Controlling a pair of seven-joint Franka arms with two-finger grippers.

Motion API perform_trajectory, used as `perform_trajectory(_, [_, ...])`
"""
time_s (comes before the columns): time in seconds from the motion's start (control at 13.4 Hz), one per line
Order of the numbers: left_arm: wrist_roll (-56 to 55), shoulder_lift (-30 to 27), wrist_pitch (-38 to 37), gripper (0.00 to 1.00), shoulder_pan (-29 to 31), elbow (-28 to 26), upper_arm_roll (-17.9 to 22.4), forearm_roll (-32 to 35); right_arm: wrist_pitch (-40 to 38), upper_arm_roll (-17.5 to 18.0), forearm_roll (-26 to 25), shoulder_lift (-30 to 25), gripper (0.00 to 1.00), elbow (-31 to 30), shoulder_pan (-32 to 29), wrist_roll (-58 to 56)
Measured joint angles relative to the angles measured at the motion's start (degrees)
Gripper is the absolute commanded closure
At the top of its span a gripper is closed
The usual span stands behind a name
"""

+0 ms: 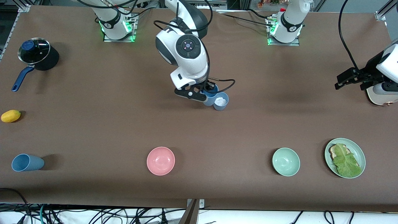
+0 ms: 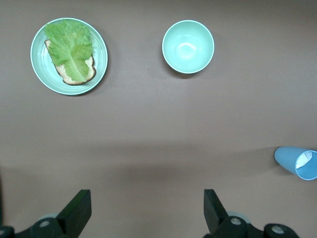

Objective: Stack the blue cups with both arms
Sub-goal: 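Carry the blue cup with the right gripper over the placed cup, then lower the held cup into the placed cup and open the right gripper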

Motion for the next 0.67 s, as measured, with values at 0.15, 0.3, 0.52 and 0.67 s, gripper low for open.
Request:
perform_trajectory(0.15, [0.0, 0.0, 0.0, 0.00, 0.0, 0.0, 0.0, 0.0, 2.6, 0.0, 0.0, 2.2, 1.00, 1.7, 1.5, 1.6])
perform_trajectory(0.3, [0.0, 0.0, 0.0, 0.00, 0.0, 0.0, 0.0, 0.0, 4.7, 0.0, 0.0, 3.3, 1.00, 2.1, 2.6, 2.6])
perform_trajectory(0.52, [0.0, 0.0, 0.0, 0.00, 0.0, 0.0, -0.1, 0.0, 5.1, 0.0, 0.0, 3.9, 1.00, 2.2, 3.1, 3.0])
perform_trajectory(0.67, [0.0, 0.0, 0.0, 0.00, 0.0, 0.0, -0.1, 0.0, 5.1, -0.1, 0.0, 3.9, 1.00, 2.2, 3.1, 3.0])
